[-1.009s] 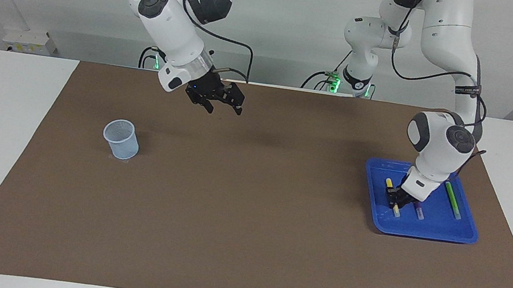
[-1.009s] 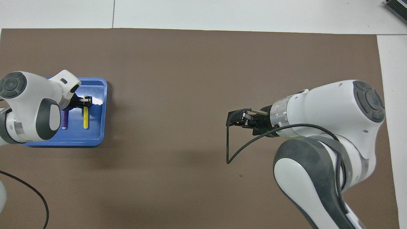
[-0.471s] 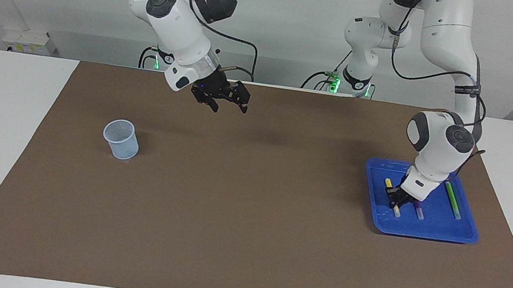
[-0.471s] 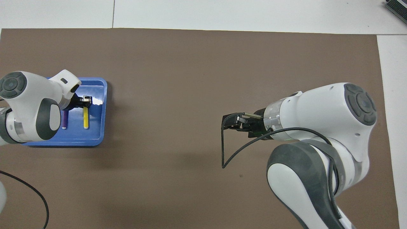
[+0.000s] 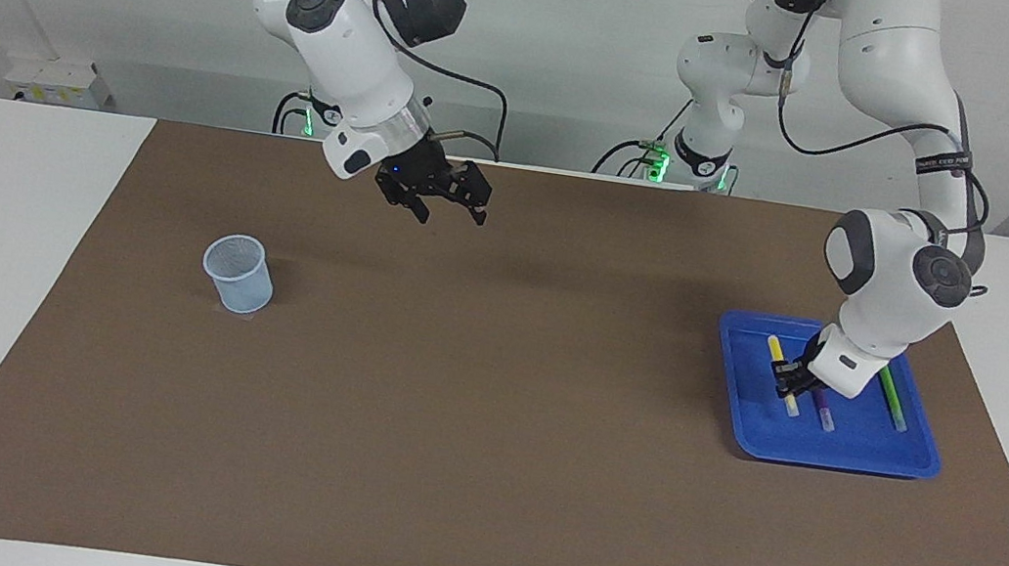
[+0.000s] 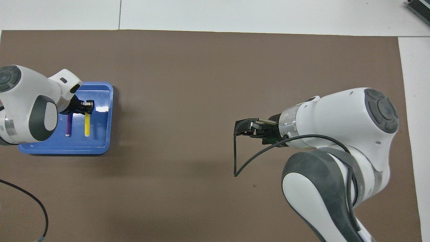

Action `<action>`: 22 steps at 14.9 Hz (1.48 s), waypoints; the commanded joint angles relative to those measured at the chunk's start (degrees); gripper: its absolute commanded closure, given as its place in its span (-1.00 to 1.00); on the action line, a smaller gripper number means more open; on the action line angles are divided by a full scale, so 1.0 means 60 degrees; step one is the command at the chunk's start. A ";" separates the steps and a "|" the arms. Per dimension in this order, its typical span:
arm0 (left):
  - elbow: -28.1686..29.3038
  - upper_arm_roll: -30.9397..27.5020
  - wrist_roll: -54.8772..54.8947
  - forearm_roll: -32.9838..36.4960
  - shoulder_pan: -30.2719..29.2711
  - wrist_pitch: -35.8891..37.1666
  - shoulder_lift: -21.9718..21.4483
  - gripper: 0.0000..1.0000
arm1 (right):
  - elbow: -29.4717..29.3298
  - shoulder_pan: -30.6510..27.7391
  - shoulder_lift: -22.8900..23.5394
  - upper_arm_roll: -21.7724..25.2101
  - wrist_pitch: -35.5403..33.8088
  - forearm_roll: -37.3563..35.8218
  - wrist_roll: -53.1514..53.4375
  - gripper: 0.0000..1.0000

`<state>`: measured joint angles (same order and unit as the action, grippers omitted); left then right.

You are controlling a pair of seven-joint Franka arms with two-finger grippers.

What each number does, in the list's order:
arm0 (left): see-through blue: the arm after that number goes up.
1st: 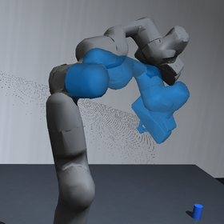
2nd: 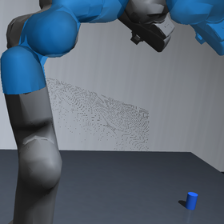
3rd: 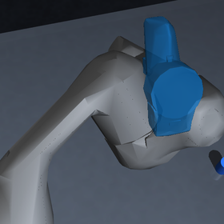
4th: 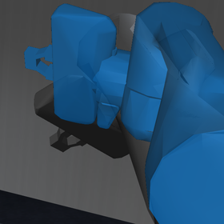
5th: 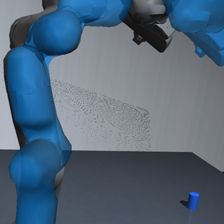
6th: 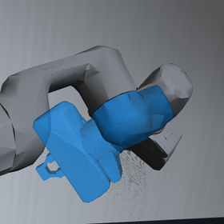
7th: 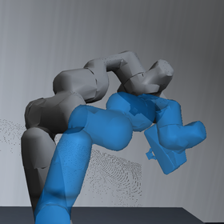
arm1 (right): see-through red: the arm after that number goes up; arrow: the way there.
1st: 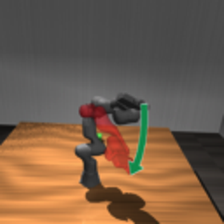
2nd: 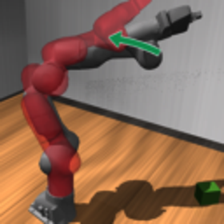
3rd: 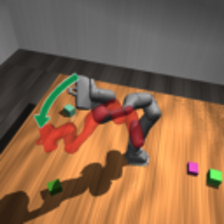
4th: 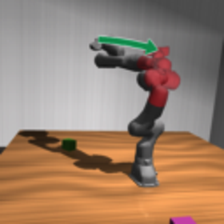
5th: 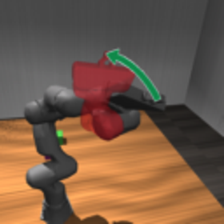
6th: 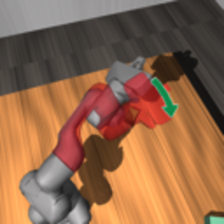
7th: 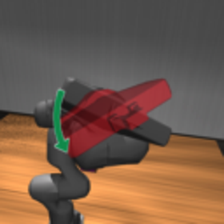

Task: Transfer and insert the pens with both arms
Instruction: 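Lift the yellow pen toward the right gripper while the right gripper approaches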

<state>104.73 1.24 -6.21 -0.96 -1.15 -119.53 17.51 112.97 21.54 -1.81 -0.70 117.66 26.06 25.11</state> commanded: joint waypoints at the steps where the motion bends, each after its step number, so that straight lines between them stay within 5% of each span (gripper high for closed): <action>1: -0.0520 0.0144 -0.1231 -0.0453 0.0045 0.1067 -0.0369 1.00 | 0.0259 -0.0016 -0.0168 -0.0029 0.0225 0.0051 -0.0026 -1.00; 11: -0.0419 0.0276 -0.8349 -0.3674 0.1114 0.2095 -0.1615 1.00 | 0.0040 0.0087 -0.0300 -0.0044 0.0268 0.0211 -0.0011 -1.00; 16: -0.0185 0.0394 -1.0154 -0.5945 0.1100 0.2447 -0.2068 1.00 | -0.0020 0.0174 -0.0051 -0.0790 0.2344 0.1746 0.0062 -1.00; 22: 0.0634 0.0409 -1.1780 -0.6461 0.1685 0.1965 -0.2888 1.00 | -0.0267 0.1051 0.0445 -0.0805 0.3882 0.2790 0.0324 -1.00</action>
<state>104.41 4.22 -73.31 -38.66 7.08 -105.46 3.95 112.67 25.61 -1.35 -5.49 136.33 41.42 25.19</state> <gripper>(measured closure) 0.828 0.000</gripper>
